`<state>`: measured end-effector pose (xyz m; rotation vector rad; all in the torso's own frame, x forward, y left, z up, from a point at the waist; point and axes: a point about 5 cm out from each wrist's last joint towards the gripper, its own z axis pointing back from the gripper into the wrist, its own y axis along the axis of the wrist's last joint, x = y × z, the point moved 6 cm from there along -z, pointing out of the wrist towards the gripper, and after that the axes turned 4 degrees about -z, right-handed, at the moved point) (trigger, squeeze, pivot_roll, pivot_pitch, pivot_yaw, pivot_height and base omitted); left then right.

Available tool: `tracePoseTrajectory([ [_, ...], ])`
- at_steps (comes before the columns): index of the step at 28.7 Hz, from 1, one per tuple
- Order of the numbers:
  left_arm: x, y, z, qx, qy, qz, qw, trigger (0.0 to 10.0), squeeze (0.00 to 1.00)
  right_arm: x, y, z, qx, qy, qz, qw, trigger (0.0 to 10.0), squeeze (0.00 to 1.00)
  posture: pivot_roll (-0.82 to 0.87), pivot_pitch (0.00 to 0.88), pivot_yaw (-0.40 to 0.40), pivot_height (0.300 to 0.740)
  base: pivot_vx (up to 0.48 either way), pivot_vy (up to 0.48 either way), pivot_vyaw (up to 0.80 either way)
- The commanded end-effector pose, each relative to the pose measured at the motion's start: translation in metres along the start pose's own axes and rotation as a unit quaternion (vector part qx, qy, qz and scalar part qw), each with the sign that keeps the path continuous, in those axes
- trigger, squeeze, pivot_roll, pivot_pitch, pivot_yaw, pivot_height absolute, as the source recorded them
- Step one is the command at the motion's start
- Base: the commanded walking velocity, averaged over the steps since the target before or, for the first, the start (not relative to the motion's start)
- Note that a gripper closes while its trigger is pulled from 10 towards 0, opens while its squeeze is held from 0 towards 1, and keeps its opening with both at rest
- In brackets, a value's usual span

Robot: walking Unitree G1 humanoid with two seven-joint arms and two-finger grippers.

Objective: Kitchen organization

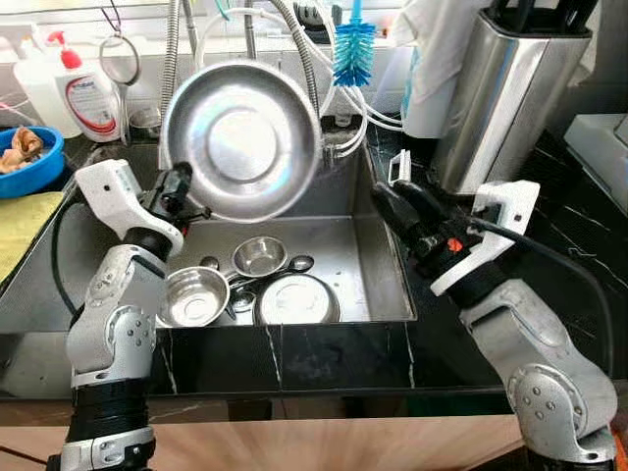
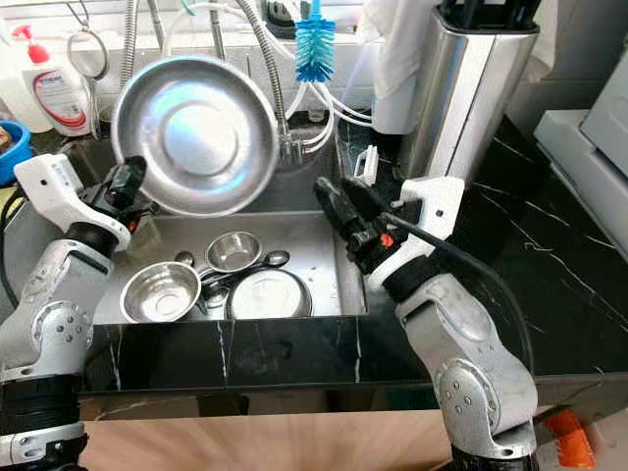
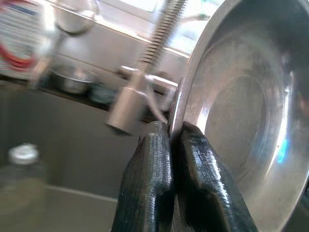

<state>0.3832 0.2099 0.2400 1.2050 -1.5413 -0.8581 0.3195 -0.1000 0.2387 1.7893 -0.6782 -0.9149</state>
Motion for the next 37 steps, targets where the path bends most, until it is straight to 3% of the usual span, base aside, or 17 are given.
tracePoseTrajectory([
  [1, -0.008, 0.015, -0.004, 0.025, 0.021, -0.052, 0.998, 10.0, 0.00, 0.005, -0.001, 0.000, -0.004, -0.013, 0.011, 1.000, 10.0, 0.00, 0.02, 0.041, 0.026, 0.740, 0.000, 0.000, 0.00],
  [6, -0.009, 0.009, -0.002, 0.011, -0.016, -0.144, 0.989, 10.0, 0.00, 0.011, -0.002, 0.006, -0.009, -0.030, 0.026, 0.999, 10.0, 0.00, 0.02, 0.039, 0.030, 0.740, 0.000, 0.000, 0.00],
  [8, -0.007, 0.009, -0.001, 0.012, -0.036, -0.150, 0.988, 10.0, 0.00, 0.013, -0.003, 0.009, -0.012, -0.034, 0.032, 0.999, 10.0, 0.00, 0.02, 0.039, 0.030, 0.740, 0.000, 0.000, 0.00],
  [13, -0.008, 0.003, 0.001, 0.001, -0.064, -0.208, 0.976, 10.0, 0.00, 0.022, -0.007, 0.017, -0.019, -0.058, 0.036, 0.997, 10.0, 0.00, 0.03, 0.040, 0.029, 0.740, 0.000, 0.000, 0.00],
  [15, -0.016, -0.017, 0.005, -0.033, -0.078, -0.270, 0.959, 10.0, 0.00, 0.041, -0.009, 0.027, -0.027, -0.106, 0.047, 0.993, 10.0, 0.00, 0.02, 0.044, 0.032, 0.740, 0.000, 0.000, 0.00],
  [21, -0.039, -0.036, 0.007, -0.077, -0.066, -0.317, 0.943, 10.0, 0.00, 0.055, -0.007, 0.039, -0.031, -0.137, 0.066, 0.988, 10.0, 0.00, 0.02, 0.048, 0.035, 0.740, 0.000, 0.000, 0.00],
  [27, -0.062, -0.049, 0.008, -0.112, -0.036, -0.321, 0.940, 10.0, 0.00, 0.058, -0.010, 0.043, -0.042, -0.147, 0.078, 0.985, 10.0, 0.00, 0.02, 0.050, 0.039, 0.740, 0.000, 0.000, 0.00],
  [32, -0.091, -0.072, 0.017, -0.174, 0.008, -0.300, 0.938, 10.0, 0.00, 0.058, -0.011, 0.043, -0.043, -0.148, 0.085, 0.984, 10.0, 0.00, 0.02, 0.050, 0.043, 0.740, 0.000, 0.000, 0.00],
  [37, -0.094, -0.080, 0.021, -0.187, 0.017, -0.266, 0.946, 10.0, 0.00, 0.059, -0.011, 0.044, -0.045, -0.148, 0.088, 0.984, 10.0, 0.00, 0.02, 0.052, 0.042, 0.740, 0.000, 0.000, 0.00],
])
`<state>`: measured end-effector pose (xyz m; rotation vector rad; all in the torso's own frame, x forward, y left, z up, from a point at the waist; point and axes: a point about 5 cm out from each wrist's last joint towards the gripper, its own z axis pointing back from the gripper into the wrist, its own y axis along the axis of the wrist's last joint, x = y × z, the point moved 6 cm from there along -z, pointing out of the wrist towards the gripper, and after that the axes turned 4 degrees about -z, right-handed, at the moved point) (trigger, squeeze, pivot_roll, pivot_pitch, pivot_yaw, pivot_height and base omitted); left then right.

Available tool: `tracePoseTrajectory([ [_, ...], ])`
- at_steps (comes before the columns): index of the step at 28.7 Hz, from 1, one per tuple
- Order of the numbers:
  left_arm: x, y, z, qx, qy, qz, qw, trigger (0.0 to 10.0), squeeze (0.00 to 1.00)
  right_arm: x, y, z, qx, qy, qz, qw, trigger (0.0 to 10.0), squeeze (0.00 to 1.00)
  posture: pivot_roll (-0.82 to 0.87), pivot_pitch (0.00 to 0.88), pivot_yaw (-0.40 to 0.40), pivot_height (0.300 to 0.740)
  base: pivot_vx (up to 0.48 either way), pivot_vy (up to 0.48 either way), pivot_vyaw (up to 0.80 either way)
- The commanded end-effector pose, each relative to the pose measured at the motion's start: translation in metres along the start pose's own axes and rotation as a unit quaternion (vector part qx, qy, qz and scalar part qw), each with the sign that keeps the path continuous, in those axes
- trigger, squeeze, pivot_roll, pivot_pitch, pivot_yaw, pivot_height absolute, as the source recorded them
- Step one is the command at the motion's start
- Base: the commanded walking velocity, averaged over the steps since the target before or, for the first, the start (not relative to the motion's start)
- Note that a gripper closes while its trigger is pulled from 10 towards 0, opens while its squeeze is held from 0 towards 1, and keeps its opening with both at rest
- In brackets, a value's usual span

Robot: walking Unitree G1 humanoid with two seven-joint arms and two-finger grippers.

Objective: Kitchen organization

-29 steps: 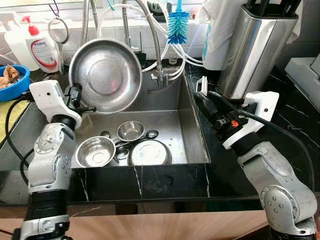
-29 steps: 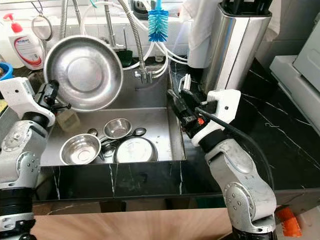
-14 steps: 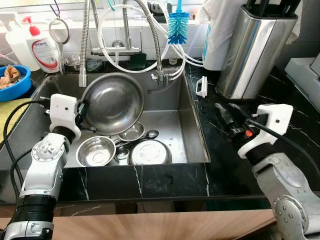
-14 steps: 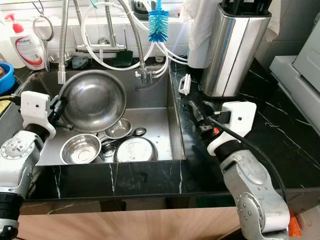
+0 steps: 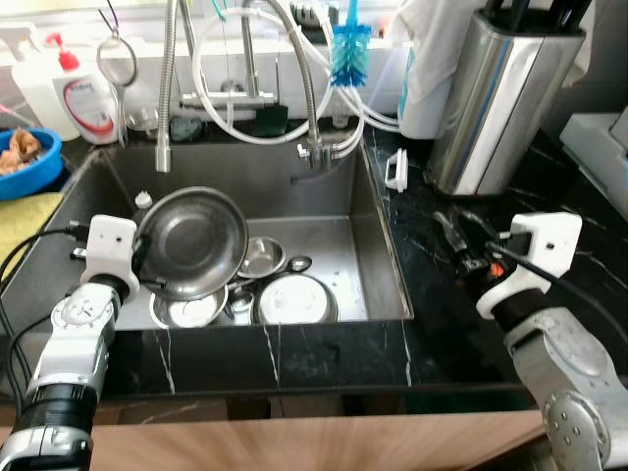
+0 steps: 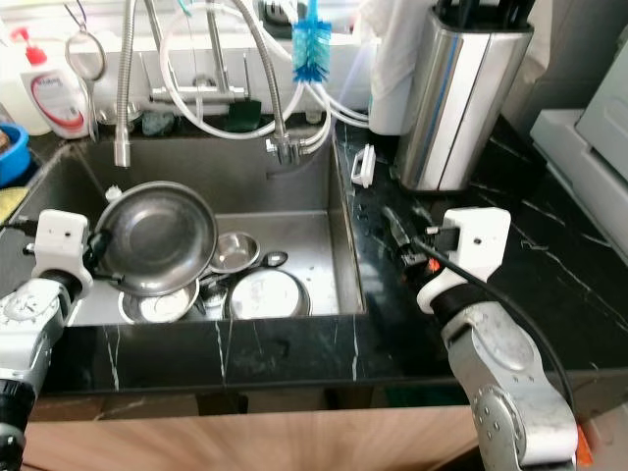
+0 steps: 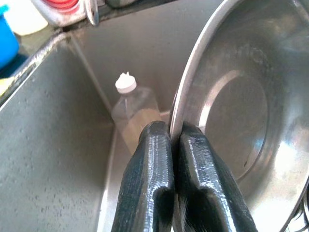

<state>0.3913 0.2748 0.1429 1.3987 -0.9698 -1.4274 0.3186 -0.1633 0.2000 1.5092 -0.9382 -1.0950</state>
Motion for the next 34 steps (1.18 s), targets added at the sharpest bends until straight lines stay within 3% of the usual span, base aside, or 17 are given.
tracePoseTrajectory([
  [1, 0.000, -0.010, 0.000, -0.020, -0.001, 0.025, 0.999, 10.0, 0.00, 0.001, 0.002, 0.002, 0.002, -0.001, 0.007, 1.000, 10.0, 0.00, 0.02, 0.050, 0.043, 0.740, 0.000, 0.000, 0.00],
  [5, 0.011, -0.017, 0.000, -0.032, -0.020, 0.043, 0.998, 10.0, 0.00, 0.000, 0.001, 0.002, 0.001, 0.001, 0.007, 1.000, 10.0, 0.00, 0.02, 0.051, 0.041, 0.740, 0.000, 0.000, 0.00],
  [6, 0.017, -0.017, 0.000, -0.031, -0.029, 0.048, 0.998, 10.0, 0.80, 0.000, 0.001, 0.002, 0.001, 0.001, 0.007, 1.000, 10.0, 0.00, 0.02, 0.052, 0.040, 0.740, 0.000, 0.000, 0.00],
  [7, 0.020, -0.017, 0.000, -0.030, -0.033, 0.052, 0.998, 10.0, 1.00, 0.000, 0.001, 0.002, 0.002, 0.001, 0.007, 1.000, 10.0, 0.00, 0.02, 0.052, 0.040, 0.740, 0.000, 0.000, 0.00],
  [24, 0.031, -0.002, -0.003, -0.002, -0.054, 0.054, 0.997, 10.0, 1.00, -0.001, -0.004, 0.000, 0.000, 0.001, 0.001, 1.000, 10.0, 0.00, 0.02, 0.023, 0.042, 0.740, 0.000, 0.000, 0.00],
  [34, 0.043, 0.010, -0.003, 0.016, -0.100, 0.055, 0.993, 10.0, 1.00, -0.002, -0.006, -0.003, -0.005, 0.005, 0.001, 1.000, 10.0, 0.00, 0.02, 0.029, 0.043, 0.740, 0.000, 0.000, 0.00],
])
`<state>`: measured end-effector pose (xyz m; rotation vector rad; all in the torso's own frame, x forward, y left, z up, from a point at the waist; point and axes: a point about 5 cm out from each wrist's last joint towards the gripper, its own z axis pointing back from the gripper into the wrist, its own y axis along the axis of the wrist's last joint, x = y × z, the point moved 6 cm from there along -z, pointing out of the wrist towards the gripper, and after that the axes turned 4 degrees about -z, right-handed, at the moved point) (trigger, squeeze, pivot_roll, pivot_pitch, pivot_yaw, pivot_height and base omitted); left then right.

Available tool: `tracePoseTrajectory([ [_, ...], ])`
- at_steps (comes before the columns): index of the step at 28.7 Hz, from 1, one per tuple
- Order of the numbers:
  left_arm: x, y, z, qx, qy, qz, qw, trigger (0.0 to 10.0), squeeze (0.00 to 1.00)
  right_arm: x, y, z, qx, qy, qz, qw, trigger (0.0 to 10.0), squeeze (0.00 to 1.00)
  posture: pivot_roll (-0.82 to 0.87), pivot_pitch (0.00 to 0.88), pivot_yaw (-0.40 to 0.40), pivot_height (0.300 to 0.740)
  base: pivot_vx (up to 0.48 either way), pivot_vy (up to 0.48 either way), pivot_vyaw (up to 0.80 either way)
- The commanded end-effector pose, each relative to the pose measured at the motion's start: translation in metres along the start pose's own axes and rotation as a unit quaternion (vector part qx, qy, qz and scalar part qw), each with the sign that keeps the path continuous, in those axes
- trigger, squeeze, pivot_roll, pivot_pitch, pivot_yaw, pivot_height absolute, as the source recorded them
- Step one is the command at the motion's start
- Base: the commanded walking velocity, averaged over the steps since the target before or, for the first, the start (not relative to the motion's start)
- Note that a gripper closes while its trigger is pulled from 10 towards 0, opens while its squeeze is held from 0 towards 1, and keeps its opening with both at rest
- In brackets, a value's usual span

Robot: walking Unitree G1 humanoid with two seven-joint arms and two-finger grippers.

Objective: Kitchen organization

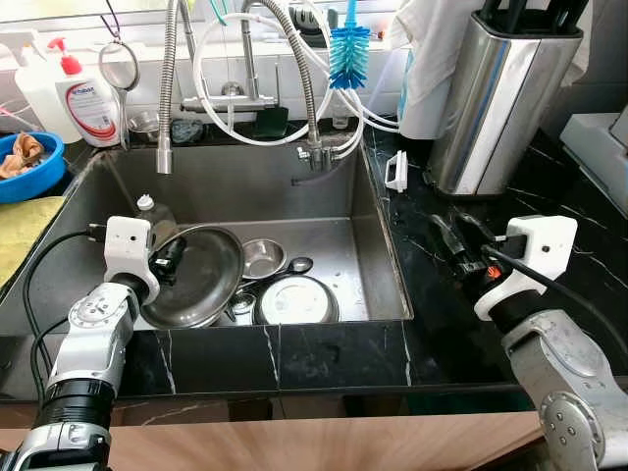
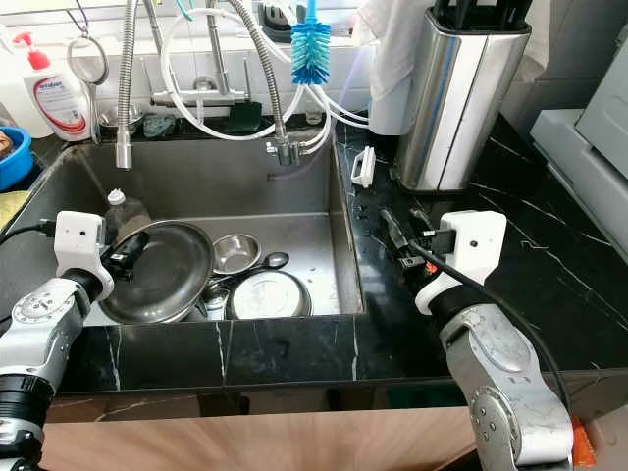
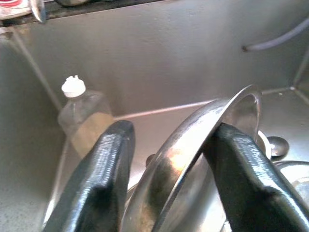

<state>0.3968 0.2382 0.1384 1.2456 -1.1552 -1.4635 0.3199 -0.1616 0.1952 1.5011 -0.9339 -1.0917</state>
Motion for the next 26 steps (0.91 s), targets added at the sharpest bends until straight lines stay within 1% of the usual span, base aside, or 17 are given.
tracePoseTrajectory([
  [1, 0.012, 0.005, 0.000, 0.004, -0.039, 0.007, 0.999, 10.0, 1.00, -0.002, -0.001, -0.002, -0.001, 0.004, -0.001, 1.000, 10.0, 0.00, 0.02, 0.029, 0.043, 0.740, 0.000, 0.000, 0.00],
  [6, 0.019, 0.010, 0.001, 0.008, -0.080, 0.007, 0.997, 10.0, 1.00, -0.003, -0.001, -0.003, -0.002, 0.006, -0.001, 1.000, 10.0, 0.00, 0.02, 0.040, 0.047, 0.740, 0.000, 0.000, 0.00],
  [10, 0.021, 0.013, 0.003, 0.014, -0.092, 0.007, 0.996, 10.0, 1.00, -0.005, -0.002, -0.003, -0.004, 0.008, 0.000, 1.000, 10.0, 0.00, 0.02, 0.043, 0.051, 0.740, 0.000, 0.000, 0.00],
  [15, 0.027, 0.019, 0.005, 0.025, -0.108, 0.009, 0.994, 10.0, 1.00, -0.006, -0.003, -0.004, -0.005, 0.009, -0.002, 1.000, 10.0, 0.00, 0.03, 0.043, 0.056, 0.740, 0.000, 0.000, 0.00],
  [16, 0.027, 0.022, 0.004, 0.034, -0.104, 0.013, 0.994, 10.0, 0.97, -0.006, -0.003, -0.004, -0.004, 0.008, -0.003, 1.000, 10.0, 0.00, 0.03, 0.043, 0.057, 0.740, 0.000, 0.000, 0.00],
  [17, 0.026, 0.023, 0.004, 0.037, -0.102, 0.016, 0.994, 10.0, 0.00, -0.006, -0.003, -0.004, -0.003, 0.007, -0.004, 1.000, 10.0, 0.00, 0.03, 0.042, 0.059, 0.740, 0.000, 0.000, 0.00],
  [18, 0.026, 0.027, 0.004, 0.045, -0.095, 0.020, 0.994, 10.0, 0.00, -0.006, -0.003, -0.005, 0.000, 0.005, -0.005, 1.000, 10.0, 0.00, 0.03, 0.042, 0.059, 0.740, 0.000, 0.000, 0.00],
  [20, 0.025, 0.037, 0.004, 0.071, -0.074, 0.009, 0.995, 10.0, 0.00, -0.005, 0.001, -0.005, 0.013, -0.001, -0.007, 1.000, 10.0, 0.00, 0.03, 0.040, 0.057, 0.740, 0.000, 0.000, 0.00],
  [21, 0.025, 0.047, 0.004, 0.100, -0.046, -0.017, 0.994, 10.0, 0.00, -0.007, 0.005, -0.006, 0.027, -0.002, -0.001, 1.000, 10.0, 0.00, 0.03, 0.039, 0.058, 0.740, 0.000, 0.000, 0.00],
  [22, 0.025, 0.047, 0.004, 0.100, -0.046, -0.017, 0.994, 10.0, 0.00, -0.007, 0.005, -0.006, 0.027, -0.002, -0.001, 1.000, 10.0, 0.00, 0.03, 0.039, 0.058, 0.740, 0.000, 0.000, 0.00],
  [23, 0.027, 0.058, 0.008, 0.129, -0.031, -0.022, 0.991, 10.0, 0.00, -0.013, 0.009, -0.007, 0.040, 0.001, 0.016, 0.999, 10.0, 0.00, 0.02, 0.039, 0.059, 0.740, 0.000, 0.000, 0.00],
  [26, 0.028, 0.076, 0.015, 0.167, -0.015, -0.024, 0.986, 10.0, 0.00, -0.015, 0.016, -0.007, 0.064, -0.011, 0.033, 0.997, 10.0, 0.00, 0.02, 0.040, 0.054, 0.740, 0.000, 0.000, 0.00],
])
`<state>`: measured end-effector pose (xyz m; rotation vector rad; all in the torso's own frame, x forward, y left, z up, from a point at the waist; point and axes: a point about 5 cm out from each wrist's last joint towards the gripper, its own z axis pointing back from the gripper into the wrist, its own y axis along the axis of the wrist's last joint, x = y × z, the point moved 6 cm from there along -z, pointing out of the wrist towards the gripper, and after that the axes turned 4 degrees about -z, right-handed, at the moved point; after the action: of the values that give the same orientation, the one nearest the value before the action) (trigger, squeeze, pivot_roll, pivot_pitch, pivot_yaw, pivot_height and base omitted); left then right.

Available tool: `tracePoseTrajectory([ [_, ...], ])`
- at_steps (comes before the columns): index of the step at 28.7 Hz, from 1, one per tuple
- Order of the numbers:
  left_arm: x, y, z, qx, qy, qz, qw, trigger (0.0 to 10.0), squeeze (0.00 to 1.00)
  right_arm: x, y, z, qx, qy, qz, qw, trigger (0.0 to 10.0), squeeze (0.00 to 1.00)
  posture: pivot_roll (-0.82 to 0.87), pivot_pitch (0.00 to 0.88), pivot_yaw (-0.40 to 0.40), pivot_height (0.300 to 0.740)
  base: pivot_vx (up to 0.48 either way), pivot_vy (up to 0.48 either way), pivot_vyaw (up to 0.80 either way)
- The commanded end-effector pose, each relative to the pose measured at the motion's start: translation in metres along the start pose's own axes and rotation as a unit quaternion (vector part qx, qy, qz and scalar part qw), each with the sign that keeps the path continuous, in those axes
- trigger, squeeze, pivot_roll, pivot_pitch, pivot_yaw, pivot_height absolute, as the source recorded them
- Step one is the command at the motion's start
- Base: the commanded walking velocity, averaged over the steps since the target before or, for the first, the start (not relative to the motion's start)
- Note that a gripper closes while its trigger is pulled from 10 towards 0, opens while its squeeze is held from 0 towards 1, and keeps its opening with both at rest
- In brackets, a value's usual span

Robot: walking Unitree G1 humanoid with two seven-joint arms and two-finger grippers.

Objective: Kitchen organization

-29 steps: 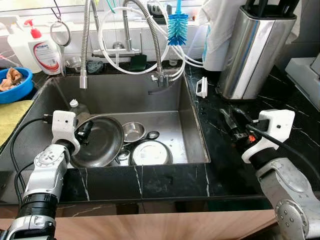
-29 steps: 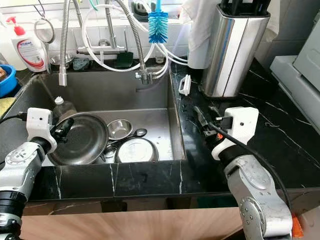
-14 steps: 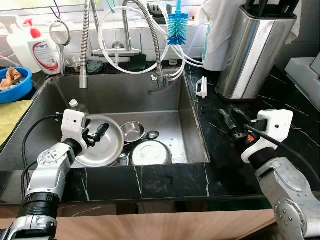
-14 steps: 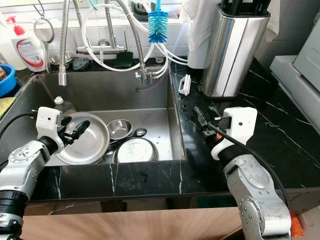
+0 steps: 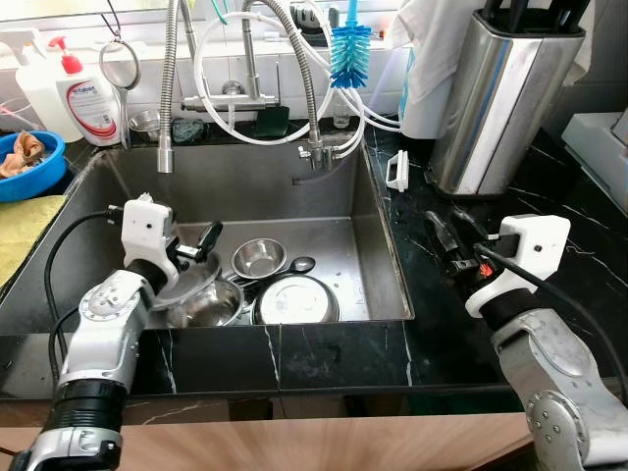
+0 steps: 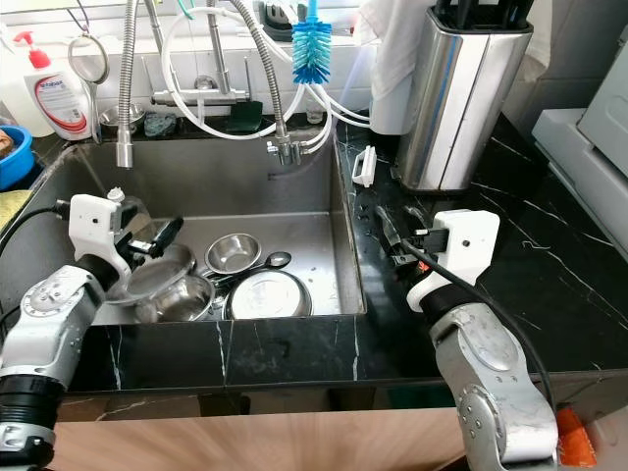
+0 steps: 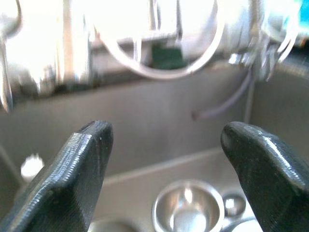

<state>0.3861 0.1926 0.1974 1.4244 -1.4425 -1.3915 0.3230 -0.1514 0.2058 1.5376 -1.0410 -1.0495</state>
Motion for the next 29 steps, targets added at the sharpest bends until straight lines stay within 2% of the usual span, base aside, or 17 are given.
tracePoseTrajectory([
  [1, -0.009, 0.018, 0.003, 0.034, 0.024, -0.021, 0.999, 10.0, 0.00, -0.005, 0.012, -0.001, 0.029, -0.006, 0.033, 0.999, 10.0, 0.00, 0.02, 0.038, 0.053, 0.740, 0.000, 0.000, 0.00],
  [2, -0.011, 0.025, 0.004, 0.045, 0.032, -0.028, 0.998, 10.0, 0.00, -0.006, 0.014, -0.001, 0.036, -0.010, 0.048, 0.998, 10.0, 0.00, 0.02, 0.039, 0.052, 0.740, 0.000, 0.000, 0.00],
  [4, -0.022, 0.045, 0.013, 0.073, 0.062, -0.050, 0.994, 10.0, 0.00, -0.012, 0.017, 0.002, 0.051, -0.022, 0.044, 0.998, 10.0, 0.00, 0.03, 0.039, 0.049, 0.740, 0.000, 0.000, 0.00],
  [8, -0.039, 0.052, 0.030, 0.076, 0.098, -0.080, 0.989, 10.0, 0.00, -0.010, 0.017, 0.008, 0.062, -0.037, 0.050, 0.996, 10.0, 0.00, 0.03, 0.041, 0.047, 0.740, 0.000, 0.000, 0.00],
  [11, -0.050, 0.044, 0.044, 0.059, 0.128, -0.083, 0.987, 10.0, 0.00, -0.004, 0.014, 0.014, 0.064, -0.060, 0.058, 0.994, 10.0, 0.00, 0.04, 0.044, 0.045, 0.740, 0.000, 0.000, 0.00],
  [15, -0.046, 0.032, 0.061, 0.035, 0.128, -0.102, 0.986, 10.0, 0.00, 0.002, 0.006, 0.021, 0.054, -0.075, 0.072, 0.993, 10.0, 0.00, 0.04, 0.051, 0.040, 0.740, 0.000, 0.000, 0.00],
  [18, -0.052, 0.026, 0.073, 0.020, 0.143, -0.107, 0.984, 10.0, 0.00, 0.011, 0.003, 0.028, 0.054, -0.098, 0.070, 0.991, 10.0, 0.00, 0.04, 0.050, 0.040, 0.740, 0.000, 0.000, 0.00],
  [22, -0.063, 0.010, 0.098, -0.017, 0.169, -0.125, 0.978, 10.0, 0.00, 0.025, -0.005, 0.044, 0.045, -0.133, 0.074, 0.987, 10.0, 0.00, 0.05, 0.046, 0.037, 0.740, 0.000, 0.000, 0.00],
  [25, -0.062, 0.005, 0.108, -0.028, 0.173, -0.130, 0.976, 10.0, 0.00, 0.032, -0.014, 0.055, 0.024, -0.154, 0.080, 0.985, 10.0, 0.00, 0.05, 0.041, 0.033, 0.740, 0.000, 0.000, 0.00],
  [29, -0.058, 0.001, 0.112, -0.034, 0.168, -0.133, 0.976, 10.0, 0.00, 0.035, -0.016, 0.061, 0.020, -0.156, 0.084, 0.984, 10.0, 0.00, 0.05, 0.034, 0.030, 0.740, 0.000, 0.000, 0.00],
])
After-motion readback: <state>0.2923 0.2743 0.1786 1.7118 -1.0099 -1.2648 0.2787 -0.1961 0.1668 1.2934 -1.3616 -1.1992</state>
